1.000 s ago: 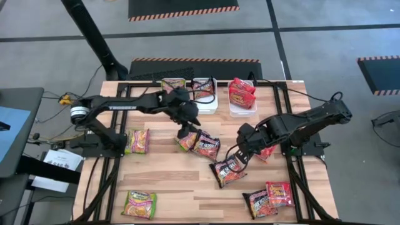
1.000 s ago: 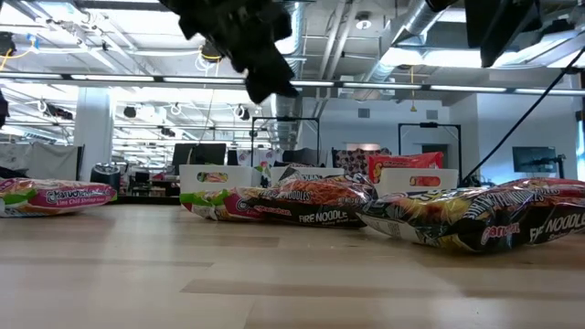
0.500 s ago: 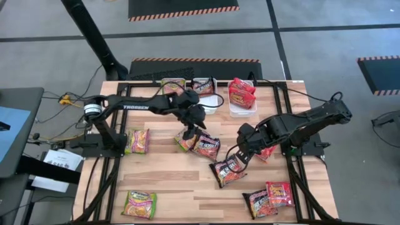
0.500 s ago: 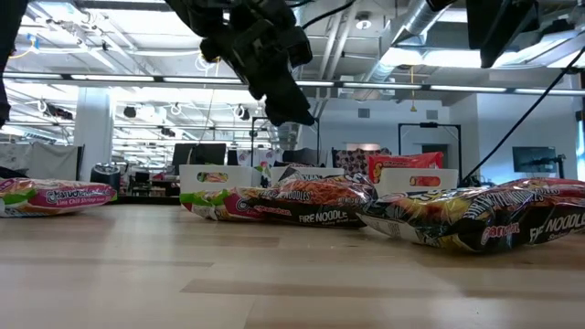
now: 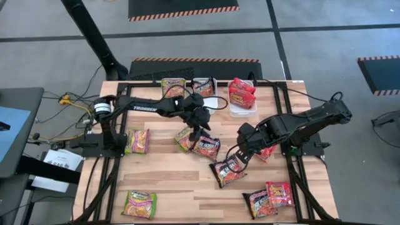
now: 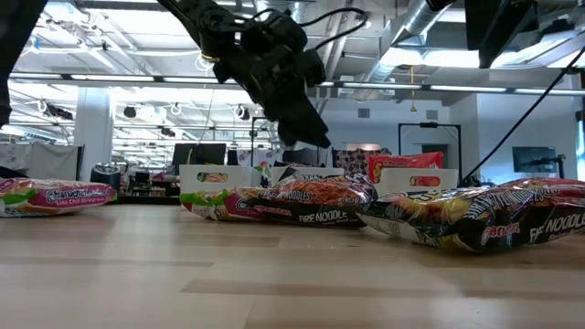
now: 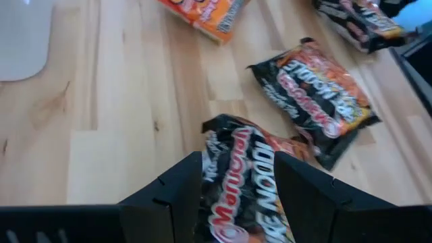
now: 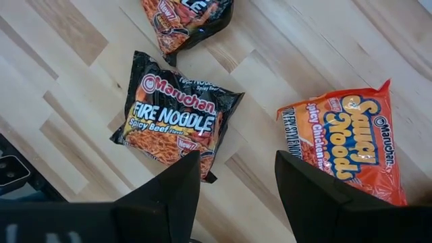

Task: Sort Maruchan noodles
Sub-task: Put the black noodle pack into the middle white bin

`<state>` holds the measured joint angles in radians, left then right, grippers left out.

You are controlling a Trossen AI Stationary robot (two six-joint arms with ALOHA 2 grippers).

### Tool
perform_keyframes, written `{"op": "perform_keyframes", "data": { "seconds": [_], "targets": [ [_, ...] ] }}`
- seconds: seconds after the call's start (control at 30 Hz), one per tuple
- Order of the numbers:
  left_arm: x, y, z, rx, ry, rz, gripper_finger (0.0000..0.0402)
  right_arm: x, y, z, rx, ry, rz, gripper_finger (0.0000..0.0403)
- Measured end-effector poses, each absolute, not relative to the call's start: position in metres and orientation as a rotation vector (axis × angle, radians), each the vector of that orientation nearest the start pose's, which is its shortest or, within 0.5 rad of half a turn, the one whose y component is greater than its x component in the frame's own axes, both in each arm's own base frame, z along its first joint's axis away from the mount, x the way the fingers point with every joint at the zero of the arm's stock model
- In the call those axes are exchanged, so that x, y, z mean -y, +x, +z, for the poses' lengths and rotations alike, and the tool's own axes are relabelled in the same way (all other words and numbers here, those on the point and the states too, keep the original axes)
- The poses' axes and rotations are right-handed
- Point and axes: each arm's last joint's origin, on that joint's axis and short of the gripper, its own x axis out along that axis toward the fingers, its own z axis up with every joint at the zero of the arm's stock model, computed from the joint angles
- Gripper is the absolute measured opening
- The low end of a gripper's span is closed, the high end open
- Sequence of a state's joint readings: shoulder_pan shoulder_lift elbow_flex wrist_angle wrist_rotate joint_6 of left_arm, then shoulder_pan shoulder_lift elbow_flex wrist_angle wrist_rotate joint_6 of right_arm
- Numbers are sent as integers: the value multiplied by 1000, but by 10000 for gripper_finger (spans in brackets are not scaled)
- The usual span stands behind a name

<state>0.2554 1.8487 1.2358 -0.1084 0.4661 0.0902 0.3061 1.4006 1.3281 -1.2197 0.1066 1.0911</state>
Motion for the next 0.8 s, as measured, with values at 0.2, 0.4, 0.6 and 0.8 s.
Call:
{"op": "perform_keyframes", "data": {
  "seconds": [0.2, 0.4, 0.6, 0.8],
  "targets": [
    [-89, 393, 185, -707, -195, -239, 170, -73, 240, 313, -1194, 672, -521, 215],
    [-89, 395, 177, -723, -185, -228, 170, -73, 240, 313, -1194, 672, -521, 215],
    [-89, 395, 176, -723, -155, -235, 170, -73, 240, 313, -1194, 672, -521, 215],
    [-88, 399, 164, -743, -159, -247, 170, -73, 240, 313, -1193, 673, -520, 215]
  ]
}}
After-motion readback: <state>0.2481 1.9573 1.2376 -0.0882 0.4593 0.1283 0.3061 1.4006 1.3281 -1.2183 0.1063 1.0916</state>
